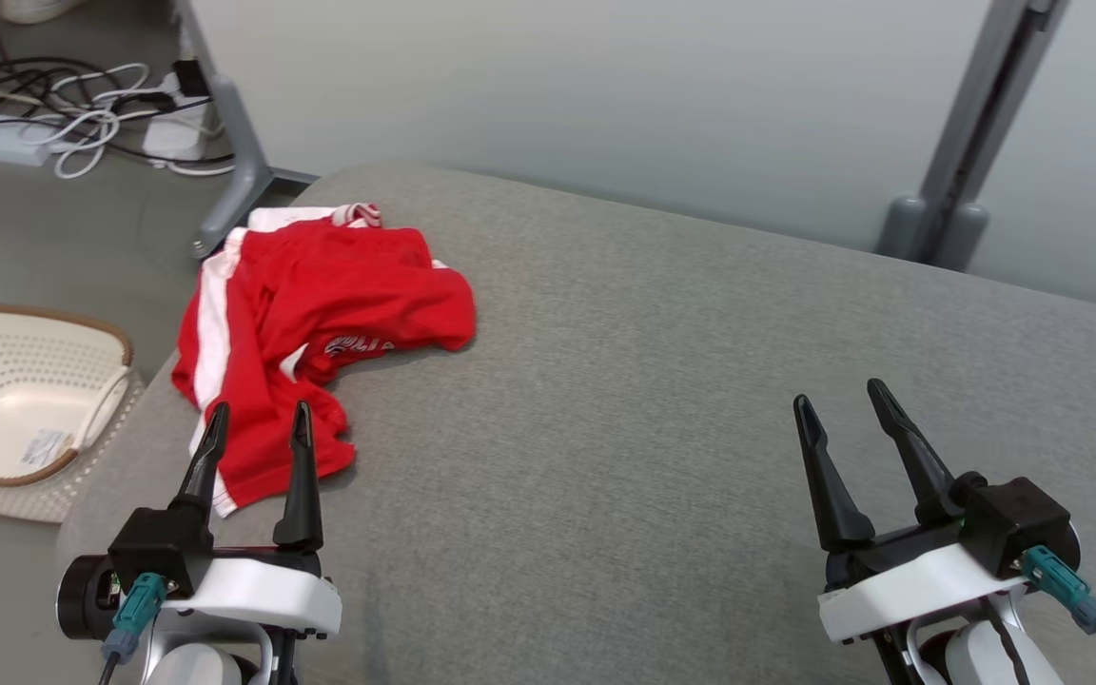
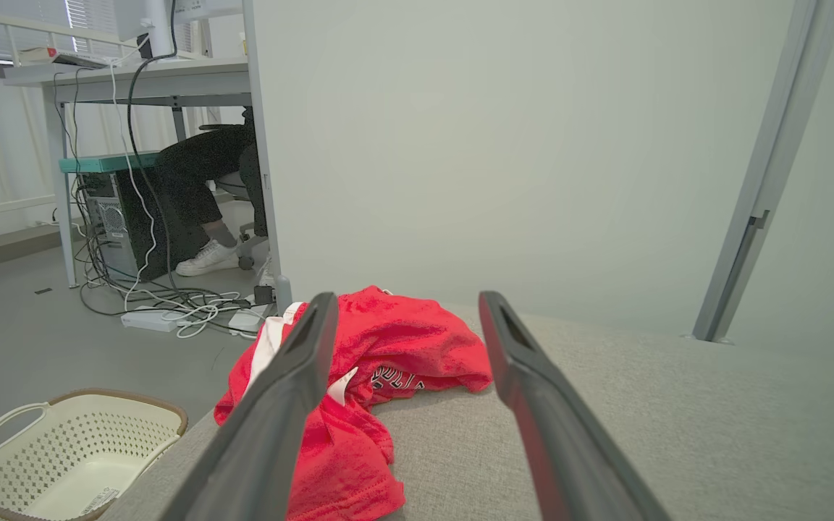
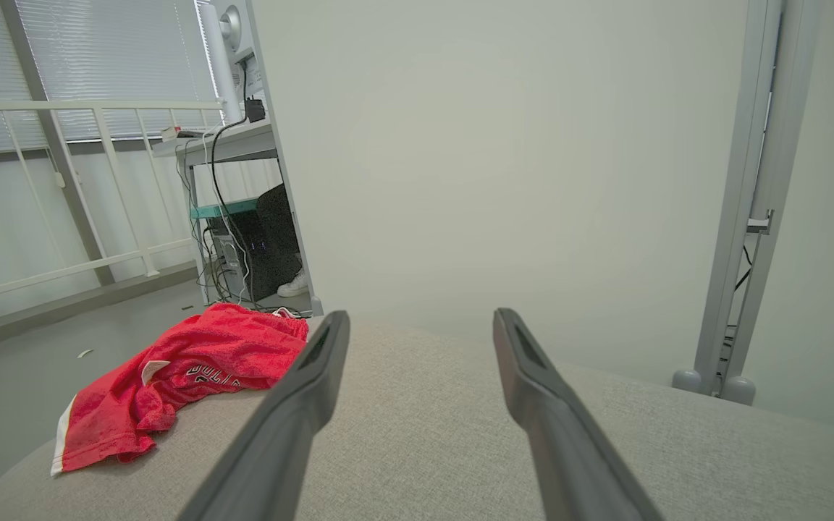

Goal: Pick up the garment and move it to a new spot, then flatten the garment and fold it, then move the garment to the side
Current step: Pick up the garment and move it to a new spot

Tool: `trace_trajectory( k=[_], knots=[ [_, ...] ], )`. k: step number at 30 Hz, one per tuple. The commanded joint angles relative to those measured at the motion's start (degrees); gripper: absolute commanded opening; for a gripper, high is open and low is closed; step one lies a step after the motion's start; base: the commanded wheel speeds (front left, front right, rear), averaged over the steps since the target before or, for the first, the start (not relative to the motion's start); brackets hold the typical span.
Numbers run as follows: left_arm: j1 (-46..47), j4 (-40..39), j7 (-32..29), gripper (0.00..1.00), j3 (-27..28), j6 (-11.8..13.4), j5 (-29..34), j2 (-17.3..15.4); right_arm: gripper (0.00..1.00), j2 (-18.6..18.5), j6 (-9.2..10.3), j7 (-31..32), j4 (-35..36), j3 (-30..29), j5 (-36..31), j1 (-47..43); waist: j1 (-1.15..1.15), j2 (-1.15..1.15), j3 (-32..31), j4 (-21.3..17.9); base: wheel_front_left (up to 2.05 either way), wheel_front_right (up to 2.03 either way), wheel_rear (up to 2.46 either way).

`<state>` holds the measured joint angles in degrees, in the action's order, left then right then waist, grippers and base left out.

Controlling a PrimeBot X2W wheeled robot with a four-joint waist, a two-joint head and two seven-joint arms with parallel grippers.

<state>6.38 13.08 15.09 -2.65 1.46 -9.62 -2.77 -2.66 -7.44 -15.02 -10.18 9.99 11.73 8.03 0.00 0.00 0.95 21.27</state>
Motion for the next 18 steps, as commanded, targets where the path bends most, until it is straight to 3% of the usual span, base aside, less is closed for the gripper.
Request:
trace_trajectory(
  k=[1, 7, 13, 18],
  knots=[
    [-0.02, 0.02, 0.12, 1.0, 0.21, -0.24, -0.08, -0.2, 1.0, -0.41, -0.08, -0.25, -0.19, -0.05, 0.38, -0.23, 0.0, 0.0, 0.25, 1.47, 0.0, 0.0, 0.0],
    [0.2, 0.58, 0.12, 1.0, 0.8, -0.67, -0.41, -0.2, 1.0, -0.42, -0.08, -0.19, -0.65, 0.61, 0.11, 0.32, 0.0, 0.0, 0.52, 2.88, 0.0, 0.0, 0.0],
    [2.26, 2.93, 0.12, 1.0, 1.86, -3.33, -1.27, -0.51, 1.0, -0.42, -0.08, -0.19, -0.93, 0.88, -0.02, 0.36, 0.0, 0.0, 0.93, 2.18, 0.0, 0.0, 0.0],
    [6.83, 4.89, -2.4, 1.0, 3.05, -5.18, -2.73, -3.4, 1.0, -0.46, -0.08, -0.18, -1.15, 1.1, -0.44, 0.36, 0.0, 0.0, 1.92, 0.5, 0.0, 0.0, 0.0]
  ],
)
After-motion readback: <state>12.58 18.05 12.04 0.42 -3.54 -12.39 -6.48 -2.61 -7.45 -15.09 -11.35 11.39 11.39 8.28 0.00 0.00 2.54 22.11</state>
